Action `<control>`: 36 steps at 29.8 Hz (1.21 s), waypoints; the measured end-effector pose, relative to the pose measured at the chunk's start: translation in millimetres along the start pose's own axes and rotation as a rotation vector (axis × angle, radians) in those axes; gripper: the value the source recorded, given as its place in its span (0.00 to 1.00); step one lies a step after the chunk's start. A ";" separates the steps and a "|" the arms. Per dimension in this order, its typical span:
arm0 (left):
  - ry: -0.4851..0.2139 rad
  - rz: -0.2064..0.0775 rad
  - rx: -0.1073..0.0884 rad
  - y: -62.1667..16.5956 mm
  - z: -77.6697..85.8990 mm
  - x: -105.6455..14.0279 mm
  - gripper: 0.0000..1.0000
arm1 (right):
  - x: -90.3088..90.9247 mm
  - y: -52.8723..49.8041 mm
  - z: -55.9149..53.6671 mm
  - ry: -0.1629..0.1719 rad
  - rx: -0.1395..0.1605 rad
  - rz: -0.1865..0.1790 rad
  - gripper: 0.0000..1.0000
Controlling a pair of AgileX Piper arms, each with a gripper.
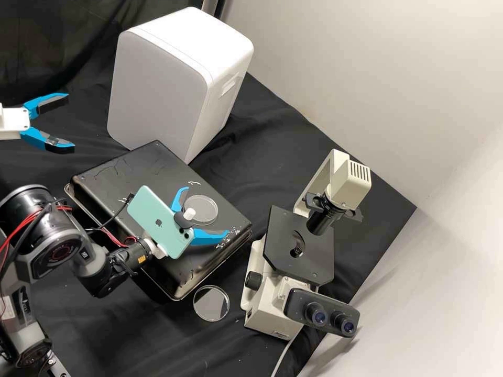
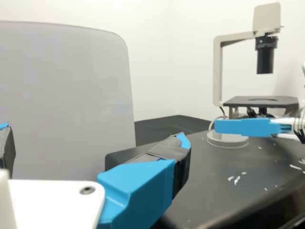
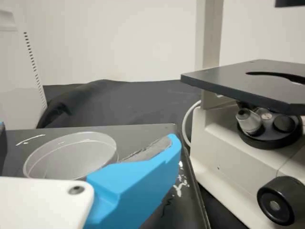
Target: Place the petri dish on the bench
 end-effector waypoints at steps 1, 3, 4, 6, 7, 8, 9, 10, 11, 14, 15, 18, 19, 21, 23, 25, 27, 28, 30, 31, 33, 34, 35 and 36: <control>-0.004 0.002 0.005 -0.1 0.8 0.0 1.00 | -0.4 0.2 0.8 -0.004 0.012 -0.001 1.00; -0.009 0.001 0.007 -0.3 1.5 -0.1 1.00 | -0.4 0.7 1.3 -0.006 0.026 0.001 1.00; -0.011 0.000 0.007 -0.3 1.9 -0.2 1.00 | -0.4 0.7 1.3 -0.006 0.030 0.001 1.00; -0.012 -0.001 0.006 -0.5 2.5 -0.3 1.00 | -0.4 0.5 1.1 -0.004 0.030 -0.001 1.00; -0.012 -0.002 0.003 -0.6 2.9 -0.4 1.00 | -0.4 0.6 1.1 -0.005 0.030 -0.001 1.00; -0.011 -0.001 0.003 -0.7 3.1 -0.6 1.00 | -0.4 0.6 1.1 -0.005 0.030 -0.001 1.00; -0.009 -0.002 0.001 -0.7 3.1 -0.6 1.00 | -0.4 0.6 1.1 -0.005 0.030 -0.001 1.00; -0.009 -0.002 0.001 -0.7 3.1 -0.6 1.00 | -0.4 0.6 1.1 -0.005 0.030 -0.001 1.00; -0.009 -0.002 0.001 -0.7 3.1 -0.6 1.00 | -0.4 0.6 1.1 -0.005 0.030 -0.001 1.00; -0.009 0.001 -0.007 -0.2 3.1 -0.8 1.00 | -0.4 0.6 1.1 -0.005 0.030 -0.001 1.00; -0.010 0.004 -0.009 0.4 3.1 -1.0 1.00 | -0.4 0.6 1.1 -0.005 0.030 -0.001 1.00; -0.010 0.020 -0.019 3.1 2.9 -1.9 1.00 | -0.4 0.6 1.1 -0.005 0.030 -0.001 1.00; -0.013 0.023 -0.022 3.7 3.1 -2.1 1.00 | -0.4 0.6 1.1 -0.005 0.030 -0.001 1.00; -0.015 0.027 -0.031 4.3 3.2 -2.4 1.00 | -0.4 0.6 1.1 -0.005 0.030 -0.001 1.00; -0.016 0.029 -0.031 4.8 3.3 -2.5 1.00 | -0.4 0.6 1.1 -0.005 0.030 -0.001 1.00; -0.019 0.030 -0.032 4.9 3.7 -2.6 1.00 | -0.4 0.6 1.1 -0.005 0.030 -0.001 1.00; -0.027 0.028 -0.033 4.6 5.1 -2.9 1.00 | -0.4 0.6 1.1 -0.005 0.030 -0.001 1.00; -0.030 0.027 -0.033 4.5 5.5 -2.9 1.00 | -0.4 0.6 1.1 -0.005 0.030 -0.001 1.00; -0.032 0.027 -0.033 4.5 5.9 -3.0 1.00 | -0.4 0.6 1.1 -0.005 0.030 -0.001 1.00; -0.032 0.027 -0.033 4.5 5.9 -3.0 1.00 | -0.4 0.6 1.1 -0.005 0.030 -0.001 1.00; -0.034 0.026 -0.033 4.4 6.3 -3.1 1.00 | -0.4 0.6 1.1 -0.005 0.030 -0.001 1.00; -0.038 0.026 -0.034 4.3 6.9 -3.2 1.00 | -0.4 0.6 1.1 -0.005 0.030 -0.001 1.00; -0.041 0.025 -0.034 4.2 7.4 -3.3 1.00 | -0.4 0.6 1.1 -0.005 0.030 -0.001 1.00; -0.041 0.025 -0.034 4.2 7.3 -3.3 1.00 | -0.4 0.6 1.1 -0.005 0.030 -0.001 1.00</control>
